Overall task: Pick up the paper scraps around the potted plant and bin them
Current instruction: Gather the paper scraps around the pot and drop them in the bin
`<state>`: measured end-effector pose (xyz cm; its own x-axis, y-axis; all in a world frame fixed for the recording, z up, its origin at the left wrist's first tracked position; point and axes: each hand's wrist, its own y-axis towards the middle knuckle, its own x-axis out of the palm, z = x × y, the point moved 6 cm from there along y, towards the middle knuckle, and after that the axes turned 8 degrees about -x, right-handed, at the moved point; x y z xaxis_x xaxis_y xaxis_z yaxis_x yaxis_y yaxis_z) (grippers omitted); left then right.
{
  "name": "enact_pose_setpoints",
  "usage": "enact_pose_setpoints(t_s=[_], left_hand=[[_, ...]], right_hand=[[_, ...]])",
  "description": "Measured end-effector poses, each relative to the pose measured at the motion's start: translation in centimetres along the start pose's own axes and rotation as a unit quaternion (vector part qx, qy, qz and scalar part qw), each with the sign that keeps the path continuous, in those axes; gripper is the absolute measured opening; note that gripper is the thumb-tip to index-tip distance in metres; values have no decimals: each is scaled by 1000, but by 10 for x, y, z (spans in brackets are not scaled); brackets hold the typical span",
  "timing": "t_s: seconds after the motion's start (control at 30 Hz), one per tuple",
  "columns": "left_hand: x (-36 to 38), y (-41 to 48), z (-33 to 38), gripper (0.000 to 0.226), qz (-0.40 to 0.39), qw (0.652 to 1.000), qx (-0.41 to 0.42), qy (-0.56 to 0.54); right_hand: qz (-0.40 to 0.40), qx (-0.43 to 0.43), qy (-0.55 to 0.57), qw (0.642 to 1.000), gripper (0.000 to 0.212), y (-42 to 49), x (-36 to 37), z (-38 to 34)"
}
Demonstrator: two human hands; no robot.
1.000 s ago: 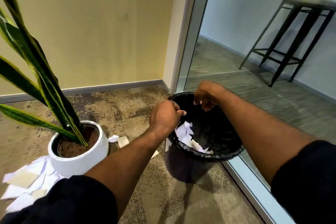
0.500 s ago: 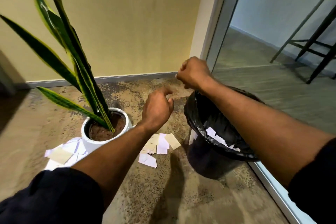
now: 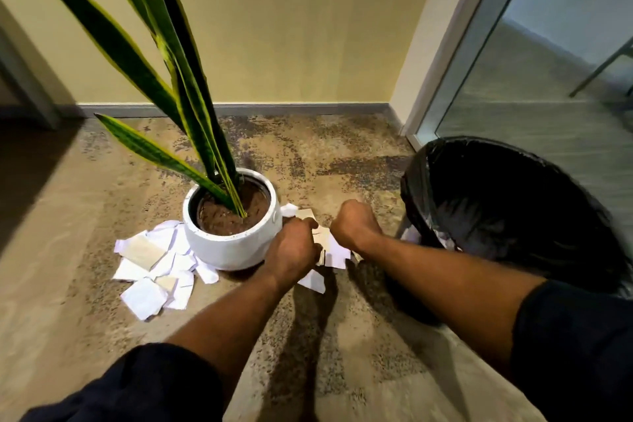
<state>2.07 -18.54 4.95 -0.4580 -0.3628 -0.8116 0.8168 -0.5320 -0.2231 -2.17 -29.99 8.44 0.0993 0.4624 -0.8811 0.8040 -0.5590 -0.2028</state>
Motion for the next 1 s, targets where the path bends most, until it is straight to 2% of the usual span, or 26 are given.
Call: enact_pose_setpoints(t_s=[0.03,0.13,0.23,0.33,0.47,0.6,0.77,0.83,1.0], left_hand=[[8,2,-4,43,-15,1000,2,9],[32,10,-22,51,-50,998,3,29],[49,18,-40,68,-64,995,-9,76],[70,24,-57,92,-121,988,-17,98],[96,27,-72,113,-163,971,1,175],[105,30,-73,113,-141,960,33,239],[107,33,-69,112,-141,961,37,235],[107,32,-69,106,-139,961,43,236],[113,31,-73,91,-121,958,58,252]], right_hand=[[-2,7,-7,1000,7,3,5,4],[-15,25,-32,999,17,17,25,15],[-21,51,-32,998,23,29,42,26],[-41,60,-40,997,31,38,61,34],[-67,93,-42,993,51,44,81,48],[-87,117,-56,988,74,52,95,61],[-101,136,-75,983,85,61,104,72],[-110,129,-85,982,83,62,108,74],[-87,94,-127,984,62,64,106,73]])
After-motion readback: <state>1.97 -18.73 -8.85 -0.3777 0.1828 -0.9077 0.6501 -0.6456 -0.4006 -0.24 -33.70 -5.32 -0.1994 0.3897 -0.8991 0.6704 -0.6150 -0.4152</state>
